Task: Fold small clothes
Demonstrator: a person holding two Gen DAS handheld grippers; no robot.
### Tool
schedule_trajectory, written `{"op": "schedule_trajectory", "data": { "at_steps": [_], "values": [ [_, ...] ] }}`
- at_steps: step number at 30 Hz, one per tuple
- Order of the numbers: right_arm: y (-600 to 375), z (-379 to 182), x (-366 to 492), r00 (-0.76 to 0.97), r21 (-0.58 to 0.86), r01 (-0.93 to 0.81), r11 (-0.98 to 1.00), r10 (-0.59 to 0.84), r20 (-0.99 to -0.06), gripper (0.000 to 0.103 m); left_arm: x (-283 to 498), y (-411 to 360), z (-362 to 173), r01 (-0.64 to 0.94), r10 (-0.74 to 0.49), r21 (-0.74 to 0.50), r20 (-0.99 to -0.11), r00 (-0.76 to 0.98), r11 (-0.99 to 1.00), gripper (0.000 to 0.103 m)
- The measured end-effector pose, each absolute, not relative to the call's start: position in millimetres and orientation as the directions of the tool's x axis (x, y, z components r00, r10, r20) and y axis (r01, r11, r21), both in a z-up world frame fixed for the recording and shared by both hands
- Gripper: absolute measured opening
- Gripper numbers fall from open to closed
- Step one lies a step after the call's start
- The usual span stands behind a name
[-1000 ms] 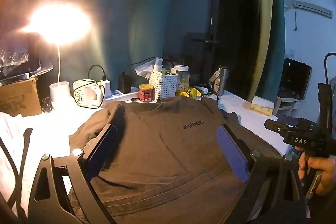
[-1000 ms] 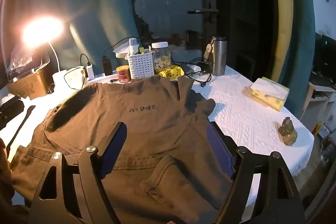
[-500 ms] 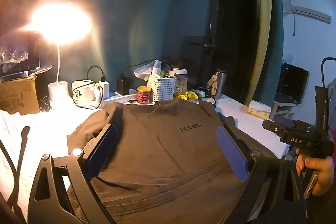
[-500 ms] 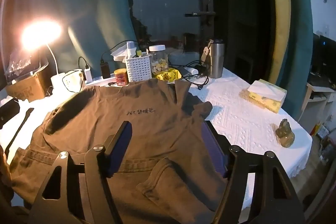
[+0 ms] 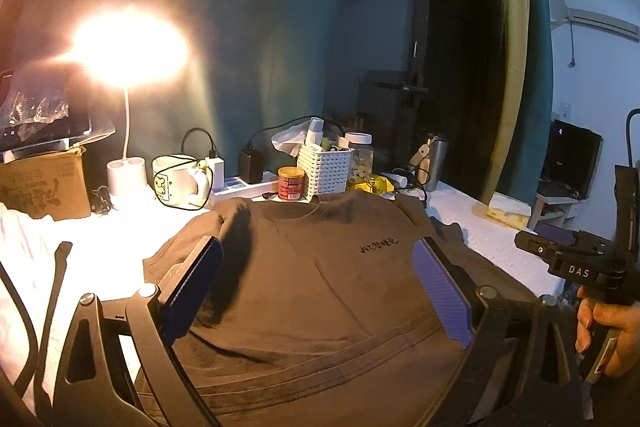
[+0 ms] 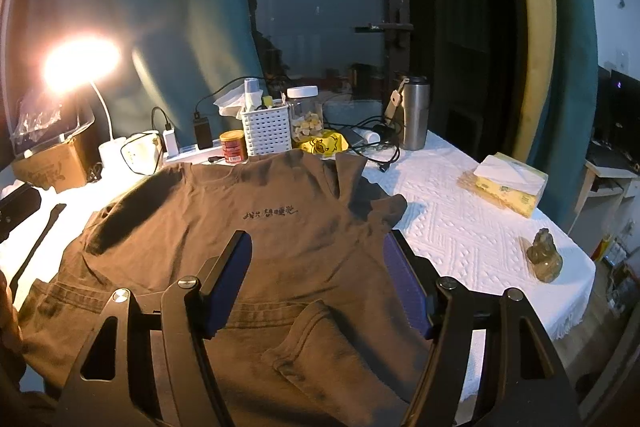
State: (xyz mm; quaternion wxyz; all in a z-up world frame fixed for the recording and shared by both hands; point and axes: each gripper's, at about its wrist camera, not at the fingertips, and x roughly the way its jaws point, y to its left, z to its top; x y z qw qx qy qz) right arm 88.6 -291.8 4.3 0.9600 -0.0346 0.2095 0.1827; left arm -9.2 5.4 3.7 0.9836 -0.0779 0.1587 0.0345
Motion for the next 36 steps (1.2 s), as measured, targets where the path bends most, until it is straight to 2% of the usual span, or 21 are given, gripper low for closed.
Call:
{"op": "schedule_trajectory", "data": {
  "at_steps": [36],
  "values": [
    [-289.2, 3.9, 88.2, 0.838, 0.009, -0.383, 0.924, 0.352, -0.417, 0.072, -11.8, 4.3, 3.8, -0.089, 0.04, -0.143, -0.315, 0.948, 0.986, 0.096]
  ]
}}
